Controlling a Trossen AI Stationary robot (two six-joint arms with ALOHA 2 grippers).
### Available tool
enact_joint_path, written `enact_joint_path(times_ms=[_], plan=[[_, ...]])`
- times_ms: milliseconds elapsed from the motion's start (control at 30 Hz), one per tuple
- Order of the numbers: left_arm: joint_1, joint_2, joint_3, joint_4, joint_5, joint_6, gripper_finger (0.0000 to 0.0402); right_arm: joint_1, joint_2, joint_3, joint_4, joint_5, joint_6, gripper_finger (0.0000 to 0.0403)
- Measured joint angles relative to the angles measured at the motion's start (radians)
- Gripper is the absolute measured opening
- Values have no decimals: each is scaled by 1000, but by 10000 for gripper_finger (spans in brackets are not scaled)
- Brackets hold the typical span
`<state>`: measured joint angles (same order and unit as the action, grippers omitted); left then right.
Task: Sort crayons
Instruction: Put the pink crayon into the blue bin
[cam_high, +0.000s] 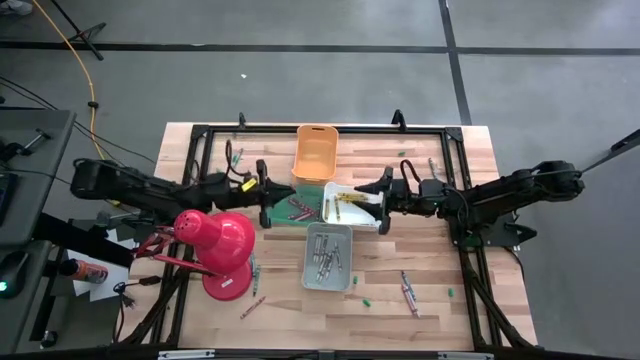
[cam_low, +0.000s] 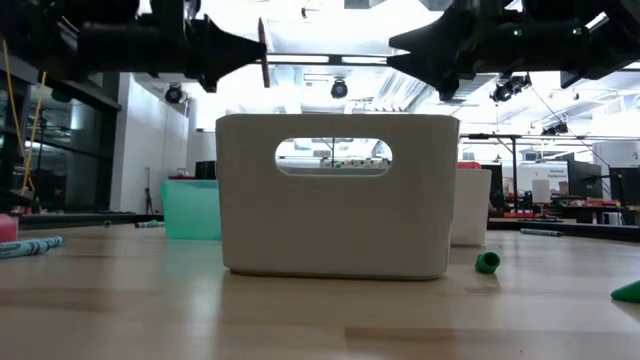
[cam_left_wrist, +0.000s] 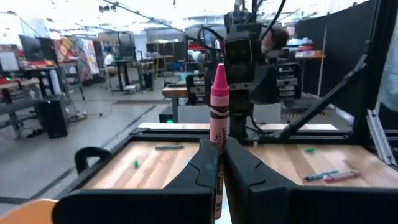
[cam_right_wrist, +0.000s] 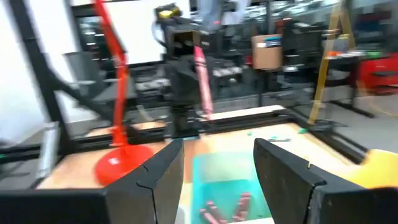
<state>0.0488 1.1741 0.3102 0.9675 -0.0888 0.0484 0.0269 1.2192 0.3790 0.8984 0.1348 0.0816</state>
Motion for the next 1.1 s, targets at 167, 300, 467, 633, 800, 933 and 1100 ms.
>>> enact_joint_path(times_ms=[167,300,467,633,800,933,1100], plan=[[-28,113,20,28,0,-11,0,0,0,0,0,-75,-15,189],[-30,153,62,33,0,-12,0,0,0,0,1,-76,-35,189],[-30,158,90,27,1,-10,0,0,0,0,2,-75,-36,189],[-30,158,90,26,24,-10,0,0,0,0,-8,-74,-37,189],[-30,158,90,26,25,13,0,0,0,0,-21,-73,-37,189],[-30,158,90,26,25,15,0,0,0,0,-26,-73,-37,189],[-30,157,90,24,25,15,0,0,0,0,-26,-72,-37,189]])
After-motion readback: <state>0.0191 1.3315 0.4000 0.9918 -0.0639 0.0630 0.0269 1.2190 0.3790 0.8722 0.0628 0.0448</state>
